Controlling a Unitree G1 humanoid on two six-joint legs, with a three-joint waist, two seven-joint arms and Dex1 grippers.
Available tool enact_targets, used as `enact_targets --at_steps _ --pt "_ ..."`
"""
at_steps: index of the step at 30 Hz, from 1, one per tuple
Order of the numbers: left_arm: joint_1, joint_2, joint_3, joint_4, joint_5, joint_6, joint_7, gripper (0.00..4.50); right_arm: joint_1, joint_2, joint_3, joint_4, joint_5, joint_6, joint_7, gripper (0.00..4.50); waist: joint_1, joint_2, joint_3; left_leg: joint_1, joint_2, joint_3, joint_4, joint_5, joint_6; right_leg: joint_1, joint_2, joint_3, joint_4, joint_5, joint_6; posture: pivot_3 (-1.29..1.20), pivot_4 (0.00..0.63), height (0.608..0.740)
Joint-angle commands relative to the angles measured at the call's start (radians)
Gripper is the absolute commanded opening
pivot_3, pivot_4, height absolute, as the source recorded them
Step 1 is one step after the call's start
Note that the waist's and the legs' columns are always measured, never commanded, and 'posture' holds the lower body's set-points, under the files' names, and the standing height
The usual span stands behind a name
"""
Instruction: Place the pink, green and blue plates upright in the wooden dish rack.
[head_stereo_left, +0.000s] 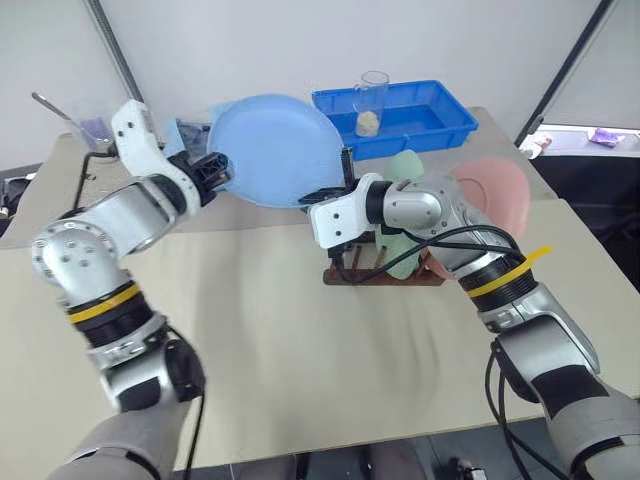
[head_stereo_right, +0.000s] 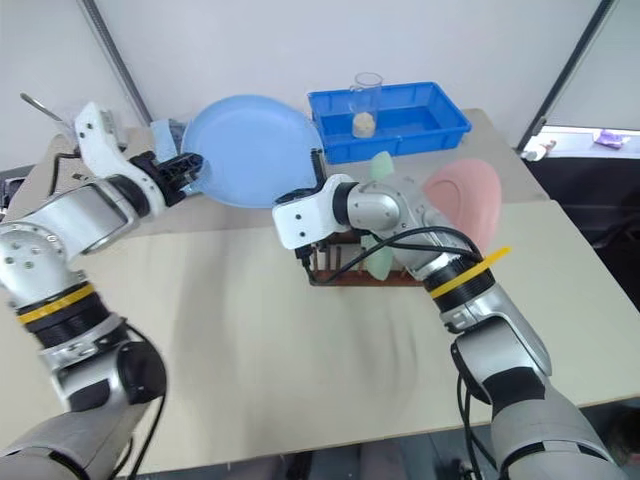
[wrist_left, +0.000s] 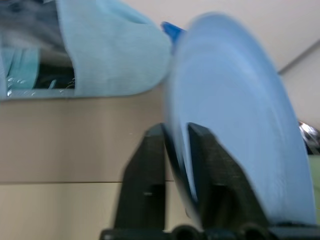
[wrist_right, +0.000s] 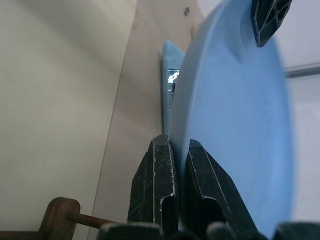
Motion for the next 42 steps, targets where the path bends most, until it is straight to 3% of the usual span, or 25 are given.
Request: enact_targets --at_steps 1,4,5,10,14,22,42 --pt "0.025 0.159 -0.028 0.064 0.058 -0.163 -0.307 2.93 -0.007 0.016 -0.091 -0.051 0.095 0.01 -0.009 0.0 -0.008 0.0 0.0 0.0 0.0 0.0 0.0 0.0 0.0 0.0 0.001 0.0 0.0 0.0 0.0 0.0 0.15 0.74" --pt "0.115 0.301 -0.125 0.096 0.182 -0.357 -0.578 4.37 0.015 0.038 -0.138 -0.079 0.196 0.063 0.027 0.0 -0.011 0.001 0.0 0.001 0.002 0.0 -0.001 0.0 -0.001 0.0 0.002 -0.001 -0.001 0.001 -0.002 0.0 0.15 0.74" --pt "0.145 0.332 -0.156 0.101 0.222 -0.424 -0.653 4.44 0.021 0.042 -0.15 -0.092 0.224 0.081 0.038 0.0 -0.012 0.001 0.0 0.001 0.002 0.0 -0.002 0.0 -0.001 0.0 0.002 -0.001 -0.002 0.001 -0.002 0.0 0.15 0.74" --pt "0.3 0.401 -0.294 0.147 0.43 -0.761 -0.922 4.44 0.09 0.135 -0.301 -0.29 0.561 0.469 0.051 0.0 -0.007 0.001 0.001 0.001 0.005 0.0 -0.005 0.0 -0.001 0.0 0.004 -0.001 -0.003 0.003 -0.004 0.0 0.15 0.74" --pt "0.358 0.399 -0.358 0.132 0.498 -0.899 -1.041 4.44 0.147 0.153 -0.391 -0.42 0.739 0.726 0.006 0.0 0.001 0.002 0.001 0.0 0.007 0.0 -0.005 -0.001 -0.001 -0.001 0.005 -0.001 -0.004 0.004 -0.006 0.0 0.15 0.74" --pt "0.434 0.351 -0.405 -0.004 0.472 -0.935 -1.173 4.44 0.294 0.14 -0.572 -0.698 1.104 1.124 -0.167 0.0 0.006 0.002 0.001 0.0 0.008 0.001 -0.006 -0.001 -0.001 -0.003 0.006 -0.001 -0.004 0.004 -0.007 0.0 0.15 0.74" --pt "0.433 0.305 -0.432 -0.047 0.475 -0.967 -1.245 4.44 0.472 0.229 -0.627 -0.924 1.367 1.237 -0.678 0.0 0.018 0.002 0.001 0.001 0.009 0.005 -0.007 -0.001 -0.001 -0.003 0.006 -0.001 -0.004 0.004 -0.007 0.0 0.15 0.74"
